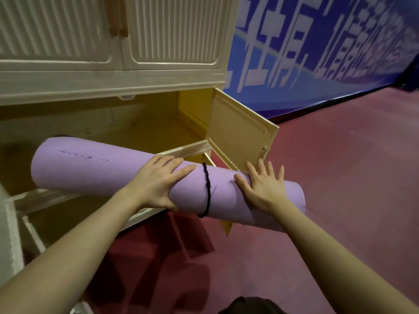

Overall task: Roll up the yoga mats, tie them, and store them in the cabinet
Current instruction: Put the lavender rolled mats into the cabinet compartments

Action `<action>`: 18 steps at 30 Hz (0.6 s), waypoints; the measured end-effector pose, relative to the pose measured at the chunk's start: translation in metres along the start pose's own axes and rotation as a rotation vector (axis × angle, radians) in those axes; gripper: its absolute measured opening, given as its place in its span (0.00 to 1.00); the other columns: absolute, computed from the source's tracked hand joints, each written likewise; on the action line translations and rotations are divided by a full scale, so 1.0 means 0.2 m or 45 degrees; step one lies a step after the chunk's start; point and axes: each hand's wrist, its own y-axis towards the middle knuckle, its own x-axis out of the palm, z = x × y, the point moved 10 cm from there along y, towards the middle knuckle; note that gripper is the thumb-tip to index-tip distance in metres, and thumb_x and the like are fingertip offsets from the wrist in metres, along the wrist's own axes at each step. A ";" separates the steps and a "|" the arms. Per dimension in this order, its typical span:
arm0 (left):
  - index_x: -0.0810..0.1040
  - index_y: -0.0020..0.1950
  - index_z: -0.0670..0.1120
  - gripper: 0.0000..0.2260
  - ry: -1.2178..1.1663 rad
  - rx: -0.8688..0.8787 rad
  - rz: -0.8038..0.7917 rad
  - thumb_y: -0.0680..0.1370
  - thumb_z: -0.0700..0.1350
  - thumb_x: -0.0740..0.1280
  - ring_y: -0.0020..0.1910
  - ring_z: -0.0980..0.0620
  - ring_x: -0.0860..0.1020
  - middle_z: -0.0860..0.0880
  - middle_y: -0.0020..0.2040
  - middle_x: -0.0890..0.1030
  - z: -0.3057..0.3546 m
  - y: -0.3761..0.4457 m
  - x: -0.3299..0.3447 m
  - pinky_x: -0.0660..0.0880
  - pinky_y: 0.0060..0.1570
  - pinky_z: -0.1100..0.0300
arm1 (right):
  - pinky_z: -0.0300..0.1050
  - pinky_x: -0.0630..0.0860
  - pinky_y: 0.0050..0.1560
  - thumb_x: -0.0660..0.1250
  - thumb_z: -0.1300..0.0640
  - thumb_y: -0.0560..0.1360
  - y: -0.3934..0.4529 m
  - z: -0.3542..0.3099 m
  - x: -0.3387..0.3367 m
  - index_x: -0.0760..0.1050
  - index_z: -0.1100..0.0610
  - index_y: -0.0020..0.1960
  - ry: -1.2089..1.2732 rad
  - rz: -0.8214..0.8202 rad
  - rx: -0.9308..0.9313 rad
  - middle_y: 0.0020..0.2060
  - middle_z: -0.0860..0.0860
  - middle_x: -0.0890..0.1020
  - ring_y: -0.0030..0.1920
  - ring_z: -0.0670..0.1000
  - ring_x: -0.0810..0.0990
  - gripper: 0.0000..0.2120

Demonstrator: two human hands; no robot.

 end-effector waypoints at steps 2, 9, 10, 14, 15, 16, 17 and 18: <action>0.63 0.71 0.51 0.53 0.010 0.011 0.008 0.52 0.71 0.72 0.57 0.39 0.76 0.41 0.62 0.77 0.00 0.01 0.01 0.72 0.57 0.48 | 0.66 0.40 0.72 0.31 0.27 0.67 0.00 0.01 0.00 0.52 0.51 0.77 0.004 0.010 0.008 0.78 0.58 0.49 0.77 0.60 0.47 0.47; 0.64 0.71 0.50 0.52 0.022 0.009 0.000 0.53 0.72 0.73 0.58 0.40 0.75 0.41 0.63 0.76 -0.07 -0.07 -0.01 0.70 0.57 0.50 | 0.59 0.45 0.73 0.36 0.29 0.71 0.04 0.00 -0.01 0.53 0.52 0.77 0.086 0.062 0.064 0.77 0.60 0.52 0.76 0.58 0.49 0.42; 0.65 0.71 0.49 0.52 0.026 -0.004 -0.003 0.53 0.71 0.73 0.57 0.40 0.75 0.41 0.63 0.76 -0.10 -0.09 0.00 0.68 0.57 0.49 | 0.58 0.46 0.73 0.37 0.30 0.72 0.04 0.02 -0.01 0.54 0.52 0.77 0.075 0.063 0.081 0.77 0.61 0.52 0.76 0.58 0.49 0.41; 0.65 0.71 0.49 0.49 0.066 -0.101 -0.014 0.55 0.71 0.69 0.57 0.38 0.75 0.39 0.62 0.76 -0.22 -0.19 0.00 0.66 0.57 0.48 | 0.55 0.47 0.71 0.38 0.30 0.74 0.01 0.03 0.00 0.53 0.51 0.78 0.076 0.008 0.040 0.77 0.60 0.50 0.76 0.59 0.50 0.40; 0.65 0.71 0.49 0.50 0.073 -0.139 -0.028 0.55 0.72 0.69 0.56 0.37 0.75 0.38 0.62 0.76 -0.25 -0.21 0.00 0.67 0.57 0.48 | 0.55 0.48 0.71 0.35 0.28 0.70 0.00 -0.02 -0.01 0.54 0.51 0.78 0.043 0.036 -0.031 0.77 0.58 0.52 0.75 0.59 0.52 0.43; 0.65 0.72 0.49 0.50 0.074 -0.170 -0.039 0.56 0.72 0.68 0.56 0.37 0.76 0.38 0.62 0.76 -0.27 -0.21 0.00 0.68 0.56 0.48 | 0.55 0.50 0.70 0.32 0.26 0.67 -0.01 -0.09 -0.02 0.55 0.50 0.77 0.011 0.064 -0.103 0.77 0.57 0.54 0.75 0.59 0.54 0.47; 0.65 0.72 0.49 0.49 0.074 -0.193 -0.040 0.56 0.73 0.66 0.56 0.37 0.76 0.39 0.62 0.76 -0.29 -0.21 -0.01 0.69 0.56 0.48 | 0.55 0.51 0.69 0.32 0.24 0.65 -0.02 -0.15 -0.03 0.56 0.51 0.77 -0.008 0.084 -0.155 0.77 0.55 0.57 0.74 0.60 0.56 0.50; 0.65 0.72 0.49 0.49 0.077 -0.208 -0.039 0.57 0.74 0.66 0.56 0.36 0.77 0.39 0.62 0.77 -0.30 -0.20 -0.02 0.70 0.56 0.48 | 0.56 0.52 0.69 0.33 0.23 0.64 -0.01 -0.20 -0.03 0.56 0.51 0.77 -0.010 0.092 -0.183 0.76 0.55 0.58 0.74 0.60 0.56 0.51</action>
